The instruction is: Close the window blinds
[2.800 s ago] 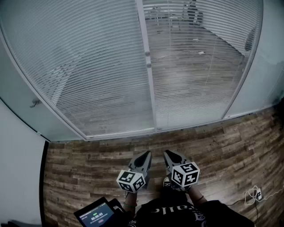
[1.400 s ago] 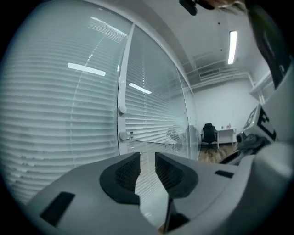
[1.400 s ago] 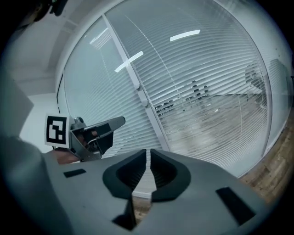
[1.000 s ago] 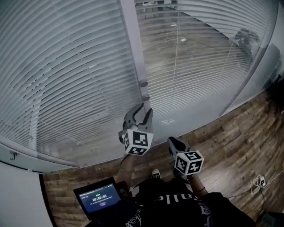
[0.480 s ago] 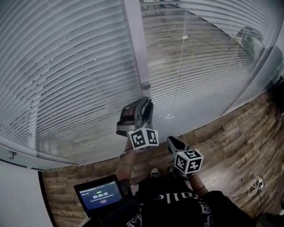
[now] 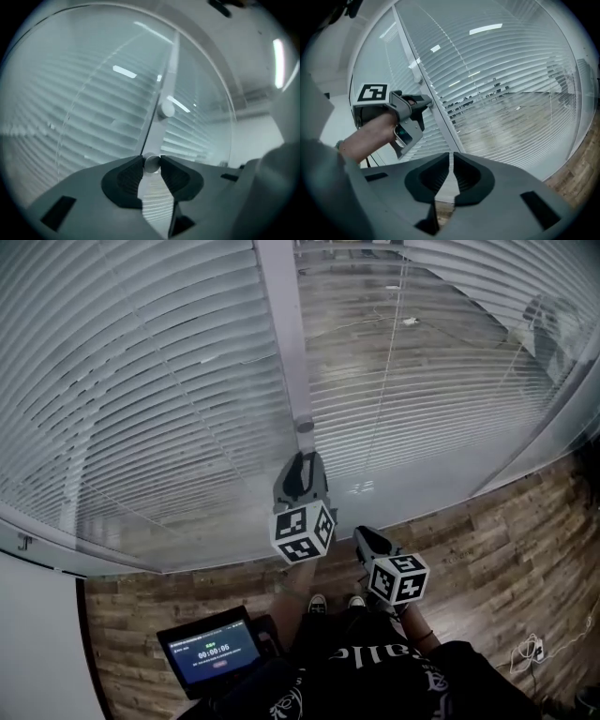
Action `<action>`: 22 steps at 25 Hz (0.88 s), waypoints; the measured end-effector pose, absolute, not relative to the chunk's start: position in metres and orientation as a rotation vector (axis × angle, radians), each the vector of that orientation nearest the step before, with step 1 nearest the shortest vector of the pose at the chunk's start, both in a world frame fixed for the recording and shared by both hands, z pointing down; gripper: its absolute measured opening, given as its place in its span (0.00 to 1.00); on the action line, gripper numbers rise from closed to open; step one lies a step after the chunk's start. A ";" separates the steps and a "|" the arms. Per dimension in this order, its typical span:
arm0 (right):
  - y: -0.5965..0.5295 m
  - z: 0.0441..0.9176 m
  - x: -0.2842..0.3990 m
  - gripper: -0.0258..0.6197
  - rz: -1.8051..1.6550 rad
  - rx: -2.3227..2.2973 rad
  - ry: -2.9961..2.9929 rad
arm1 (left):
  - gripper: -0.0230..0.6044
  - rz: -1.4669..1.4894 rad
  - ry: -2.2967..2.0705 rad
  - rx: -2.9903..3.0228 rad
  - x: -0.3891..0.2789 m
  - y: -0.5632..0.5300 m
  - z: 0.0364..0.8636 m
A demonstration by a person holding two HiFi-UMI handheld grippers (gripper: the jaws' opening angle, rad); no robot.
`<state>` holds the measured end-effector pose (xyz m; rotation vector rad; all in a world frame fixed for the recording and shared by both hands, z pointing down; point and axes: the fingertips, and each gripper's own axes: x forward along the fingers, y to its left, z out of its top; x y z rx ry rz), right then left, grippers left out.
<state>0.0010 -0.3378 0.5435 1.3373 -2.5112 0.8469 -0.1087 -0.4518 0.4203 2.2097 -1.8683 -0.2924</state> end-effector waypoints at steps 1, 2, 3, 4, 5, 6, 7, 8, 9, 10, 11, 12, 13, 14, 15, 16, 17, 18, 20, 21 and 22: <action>-0.338 0.544 0.004 0.10 0.849 1.332 -2.509 | 0.23 -0.393 -1.806 2.120 -0.111 -0.451 0.420; -0.338 0.545 0.007 0.10 0.851 1.325 -2.509 | 0.23 -0.459 -1.755 2.056 -0.113 -0.451 0.420; -0.338 0.546 0.010 0.10 0.852 1.319 -2.509 | 0.23 -0.484 -1.725 2.028 -0.113 -0.451 0.420; -0.338 0.547 0.013 0.10 0.853 1.312 -2.510 | 0.23 -0.462 -1.725 2.042 -0.113 -0.451 0.420; -0.339 0.547 0.016 0.10 0.854 1.306 -2.512 | 0.23 -0.386 -1.766 2.103 -0.110 -0.451 0.419; -0.340 0.548 0.018 0.10 0.855 1.300 -2.513 | 0.23 -0.250 -1.850 2.204 -0.106 -0.451 0.418; -0.341 0.549 0.020 0.10 0.857 1.294 -2.515 | 0.23 -0.054 -1.964 2.326 -0.102 -0.451 0.417; -0.341 0.549 0.021 0.10 0.859 1.286 -2.516 | 0.23 0.192 -2.083 2.447 -0.097 -0.451 0.415; -0.341 0.550 0.020 0.10 0.863 1.275 -2.518 | 0.23 0.462 -2.176 2.551 -0.091 -0.451 0.414; -0.341 0.551 0.018 0.10 0.867 1.262 -2.522 | 0.23 0.728 -2.231 2.629 -0.086 -0.451 0.414; -0.340 0.551 0.016 0.10 0.871 1.248 -2.525 | 0.23 0.967 -2.251 2.679 -0.081 -0.452 0.415; -0.340 0.552 0.013 0.10 0.875 1.235 -2.528 | 0.23 1.165 -2.249 2.705 -0.078 -0.453 0.418; -0.339 0.553 0.011 0.10 0.877 1.222 -2.530 | 0.23 1.301 -2.241 2.716 -0.077 -0.455 0.421; -0.338 0.554 0.009 0.10 0.878 1.212 -2.532 | 0.23 1.355 -2.238 2.721 -0.077 -0.456 0.423; -0.337 0.555 0.007 0.10 0.879 1.204 -2.534 | 0.23 1.322 -2.243 2.721 -0.078 -0.456 0.423; -0.336 0.556 0.006 0.10 0.880 1.198 -2.536 | 0.23 1.213 -2.251 2.712 -0.080 -0.456 0.422; -0.336 0.556 0.006 0.10 0.881 1.196 -2.537 | 0.23 1.046 -2.257 2.689 -0.083 -0.455 0.420; -0.335 0.556 0.007 0.10 0.883 1.198 -2.537 | 0.23 0.838 -2.253 2.650 -0.086 -0.454 0.417; -0.334 0.557 0.011 0.10 0.889 1.208 -2.535 | 0.23 0.386 -2.203 2.523 -0.093 -0.453 0.412; -0.335 0.558 0.014 0.10 0.891 1.215 -2.533 | 0.23 0.183 -2.158 2.445 -0.096 -0.452 0.411; -0.335 0.558 0.017 0.10 0.894 1.223 -2.530 | 0.23 0.007 -2.103 2.362 -0.099 -0.452 0.409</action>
